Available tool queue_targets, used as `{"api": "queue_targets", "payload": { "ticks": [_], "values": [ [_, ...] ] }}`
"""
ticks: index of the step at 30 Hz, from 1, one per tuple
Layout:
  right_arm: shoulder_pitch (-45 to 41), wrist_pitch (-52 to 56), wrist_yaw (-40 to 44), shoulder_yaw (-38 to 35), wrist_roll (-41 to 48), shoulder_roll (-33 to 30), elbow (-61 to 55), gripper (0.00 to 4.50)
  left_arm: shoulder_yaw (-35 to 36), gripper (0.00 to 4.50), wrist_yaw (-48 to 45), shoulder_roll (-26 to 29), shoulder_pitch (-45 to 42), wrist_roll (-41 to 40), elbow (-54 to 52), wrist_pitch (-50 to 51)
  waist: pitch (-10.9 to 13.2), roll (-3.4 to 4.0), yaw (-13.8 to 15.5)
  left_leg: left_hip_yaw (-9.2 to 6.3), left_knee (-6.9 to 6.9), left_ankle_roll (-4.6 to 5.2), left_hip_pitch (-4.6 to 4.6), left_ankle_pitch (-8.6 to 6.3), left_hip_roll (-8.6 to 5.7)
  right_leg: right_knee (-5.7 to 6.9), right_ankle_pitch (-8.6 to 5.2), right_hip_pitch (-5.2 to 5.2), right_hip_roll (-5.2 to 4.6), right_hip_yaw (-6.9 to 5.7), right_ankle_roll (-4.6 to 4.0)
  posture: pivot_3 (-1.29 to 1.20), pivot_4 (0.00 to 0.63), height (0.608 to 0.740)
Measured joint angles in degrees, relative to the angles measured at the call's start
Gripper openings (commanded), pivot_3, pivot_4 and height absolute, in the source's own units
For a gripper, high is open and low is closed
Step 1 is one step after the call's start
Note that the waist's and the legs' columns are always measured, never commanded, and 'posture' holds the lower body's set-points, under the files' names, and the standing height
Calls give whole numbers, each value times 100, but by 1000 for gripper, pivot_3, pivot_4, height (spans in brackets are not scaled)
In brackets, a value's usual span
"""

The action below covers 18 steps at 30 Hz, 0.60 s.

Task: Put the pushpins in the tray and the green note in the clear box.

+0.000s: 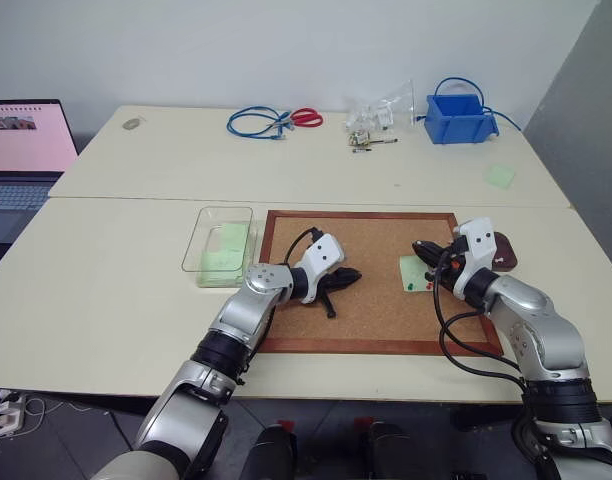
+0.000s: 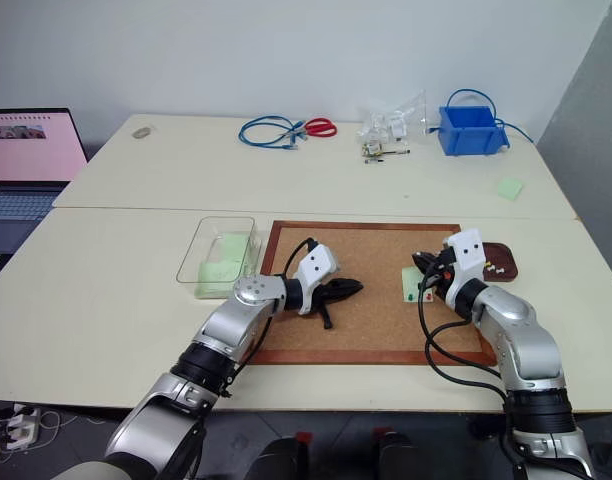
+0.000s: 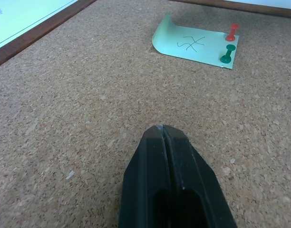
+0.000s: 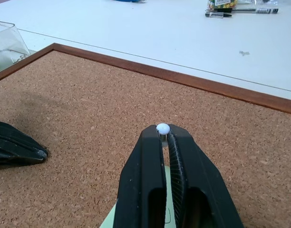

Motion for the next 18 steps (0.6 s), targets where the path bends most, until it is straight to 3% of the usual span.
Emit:
{"api": "queue_targets", "payload": {
  "ticks": [6, 13, 18],
  "values": [
    [11, 2, -104, -125, -20, -9, 0, 59, -6, 0, -4, -3, -10, 0, 9, -2, 0, 0, 0, 0, 0, 0, 0, 0, 0, 0, 0, 0, 0, 0, 0, 0, 150, 740],
    [-270, 1, -1475, -745, -654, -16, 595, 59, -11, 0, -16, -11, -13, 4, 17, -5, -1, 2, 1, 2, -1, 0, 0, 0, 0, -1, 0, -1, -1, 2, 0, 0, 150, 740],
    [-692, 1, -1965, -1076, -785, -16, 1247, 59, -17, 0, -27, -9, -15, 17, 42, -53, -8, 14, -2, 4, -2, 0, 0, 0, -1, -2, 0, 0, -1, 3, 0, 0, 150, 740]
  ]
}}
